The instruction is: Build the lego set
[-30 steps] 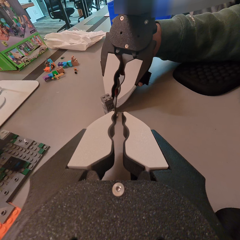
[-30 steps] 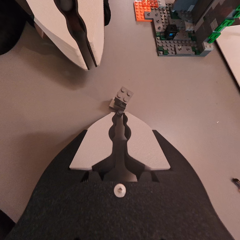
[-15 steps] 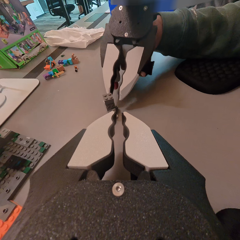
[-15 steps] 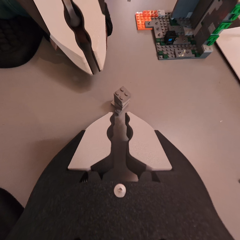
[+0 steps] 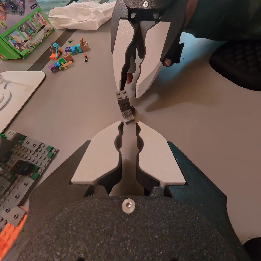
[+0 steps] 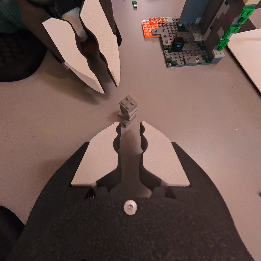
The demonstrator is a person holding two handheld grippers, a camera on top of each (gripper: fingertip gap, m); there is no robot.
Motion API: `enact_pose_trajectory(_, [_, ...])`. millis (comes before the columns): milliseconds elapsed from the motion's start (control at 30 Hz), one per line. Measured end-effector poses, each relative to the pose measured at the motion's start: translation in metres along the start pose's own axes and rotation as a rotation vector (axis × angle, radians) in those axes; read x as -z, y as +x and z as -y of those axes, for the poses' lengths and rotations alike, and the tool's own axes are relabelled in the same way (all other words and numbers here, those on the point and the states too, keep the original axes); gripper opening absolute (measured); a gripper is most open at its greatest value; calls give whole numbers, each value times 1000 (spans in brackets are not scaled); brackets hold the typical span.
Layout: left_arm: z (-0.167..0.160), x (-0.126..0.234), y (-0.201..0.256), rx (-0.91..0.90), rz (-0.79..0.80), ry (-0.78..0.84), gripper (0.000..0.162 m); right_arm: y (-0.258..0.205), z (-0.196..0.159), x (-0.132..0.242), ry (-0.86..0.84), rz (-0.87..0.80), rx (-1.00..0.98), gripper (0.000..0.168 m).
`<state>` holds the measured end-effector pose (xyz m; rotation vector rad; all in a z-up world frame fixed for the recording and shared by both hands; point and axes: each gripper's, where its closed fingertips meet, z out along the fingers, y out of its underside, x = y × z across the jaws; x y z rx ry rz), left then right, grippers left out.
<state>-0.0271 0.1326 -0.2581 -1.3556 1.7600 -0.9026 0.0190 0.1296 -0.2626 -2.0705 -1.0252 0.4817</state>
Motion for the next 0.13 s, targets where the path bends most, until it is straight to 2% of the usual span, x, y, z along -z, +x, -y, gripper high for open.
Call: enact_pose_trajectory(133, [-2,-2,1,-11,-1,-17,16,-1,10,0,28,-16,8,25])
